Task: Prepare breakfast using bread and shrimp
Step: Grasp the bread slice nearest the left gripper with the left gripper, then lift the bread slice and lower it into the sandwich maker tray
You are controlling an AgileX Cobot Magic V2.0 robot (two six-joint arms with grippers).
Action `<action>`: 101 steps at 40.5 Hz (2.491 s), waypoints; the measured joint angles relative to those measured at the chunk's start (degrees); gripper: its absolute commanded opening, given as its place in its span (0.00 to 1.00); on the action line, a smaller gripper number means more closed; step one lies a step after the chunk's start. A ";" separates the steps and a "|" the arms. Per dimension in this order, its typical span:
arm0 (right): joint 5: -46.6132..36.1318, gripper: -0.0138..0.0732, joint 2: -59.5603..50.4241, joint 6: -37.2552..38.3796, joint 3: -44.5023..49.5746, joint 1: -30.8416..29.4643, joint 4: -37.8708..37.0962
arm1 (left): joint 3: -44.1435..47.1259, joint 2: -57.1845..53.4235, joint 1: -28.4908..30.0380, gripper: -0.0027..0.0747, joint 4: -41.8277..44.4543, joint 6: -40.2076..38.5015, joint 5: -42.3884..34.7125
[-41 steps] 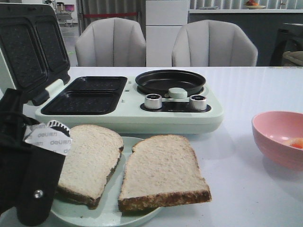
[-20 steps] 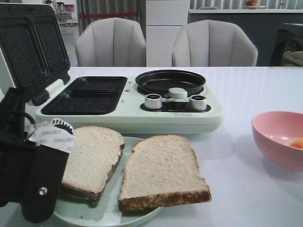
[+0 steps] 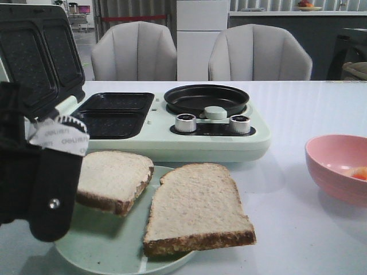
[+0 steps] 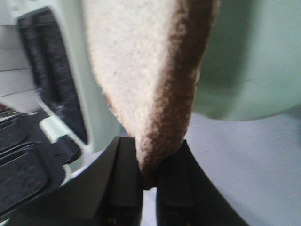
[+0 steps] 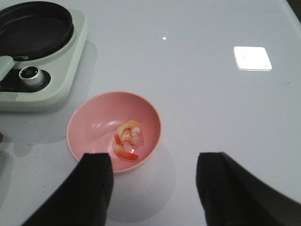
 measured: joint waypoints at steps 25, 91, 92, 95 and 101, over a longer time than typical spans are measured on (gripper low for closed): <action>0.00 0.74 0.00 0.00 0.00 0.00 0.00 | -13.42 -11.17 9.76 0.17 -1.02 0.48 -3.35; 0.00 0.71 0.00 0.00 0.00 0.00 0.00 | -53.40 30.95 35.42 0.67 0.01 10.01 -21.57; 0.00 0.71 0.00 0.00 0.00 0.00 0.00 | -53.26 30.52 35.29 0.67 0.01 10.01 -21.57; 0.00 0.71 0.00 0.00 0.00 0.00 0.00 | -52.59 28.71 34.94 0.67 0.01 10.01 -21.48; 0.00 0.71 0.00 0.00 0.00 0.00 0.00 | -50.44 24.30 33.78 0.67 0.01 10.04 -21.48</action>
